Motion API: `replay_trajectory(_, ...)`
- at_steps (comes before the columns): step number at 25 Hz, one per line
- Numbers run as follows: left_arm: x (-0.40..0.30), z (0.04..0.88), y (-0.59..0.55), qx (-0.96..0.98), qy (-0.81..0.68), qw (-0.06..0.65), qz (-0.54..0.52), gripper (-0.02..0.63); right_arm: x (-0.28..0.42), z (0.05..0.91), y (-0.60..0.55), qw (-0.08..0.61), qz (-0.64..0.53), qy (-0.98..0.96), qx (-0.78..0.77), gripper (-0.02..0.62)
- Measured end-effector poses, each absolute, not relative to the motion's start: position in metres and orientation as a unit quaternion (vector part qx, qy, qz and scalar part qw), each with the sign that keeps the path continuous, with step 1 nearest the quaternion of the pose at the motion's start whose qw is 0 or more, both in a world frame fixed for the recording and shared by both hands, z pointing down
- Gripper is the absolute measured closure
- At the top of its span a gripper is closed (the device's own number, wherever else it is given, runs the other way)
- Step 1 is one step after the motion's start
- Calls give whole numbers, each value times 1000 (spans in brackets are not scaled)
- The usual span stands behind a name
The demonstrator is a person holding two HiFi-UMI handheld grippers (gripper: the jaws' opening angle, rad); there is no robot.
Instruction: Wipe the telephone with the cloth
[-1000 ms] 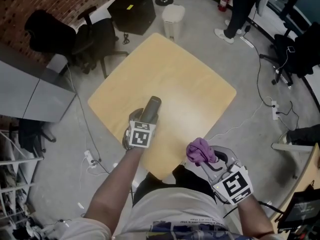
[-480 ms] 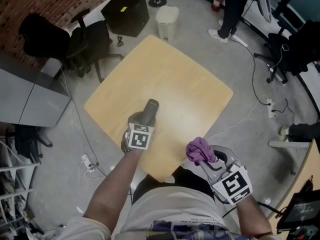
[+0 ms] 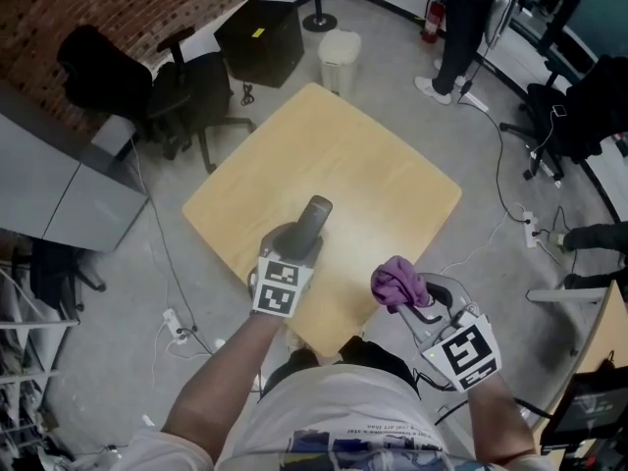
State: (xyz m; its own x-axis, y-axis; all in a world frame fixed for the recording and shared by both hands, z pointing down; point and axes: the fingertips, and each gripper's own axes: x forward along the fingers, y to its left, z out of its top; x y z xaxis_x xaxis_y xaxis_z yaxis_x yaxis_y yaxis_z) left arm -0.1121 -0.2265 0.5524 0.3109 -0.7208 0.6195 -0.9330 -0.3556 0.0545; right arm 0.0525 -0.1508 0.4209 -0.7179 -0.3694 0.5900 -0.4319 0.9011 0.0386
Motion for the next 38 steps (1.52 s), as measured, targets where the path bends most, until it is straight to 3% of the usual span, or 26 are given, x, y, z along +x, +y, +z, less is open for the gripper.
replay_trajectory(12, -85, 448, -172, 847, -475, 130, 200, 348, -58, 328, -149, 261, -85, -952, 138, 462)
replay_trajectory(19, -79, 436, -144, 861, -457, 122, 186, 348, -130, 333, -113, 266, -116, -955, 62, 462)
replay_trajectory(38, -115, 404, -95, 886, -425, 103, 157, 349, -120, 316, -154, 269, -119, -936, 191, 462)
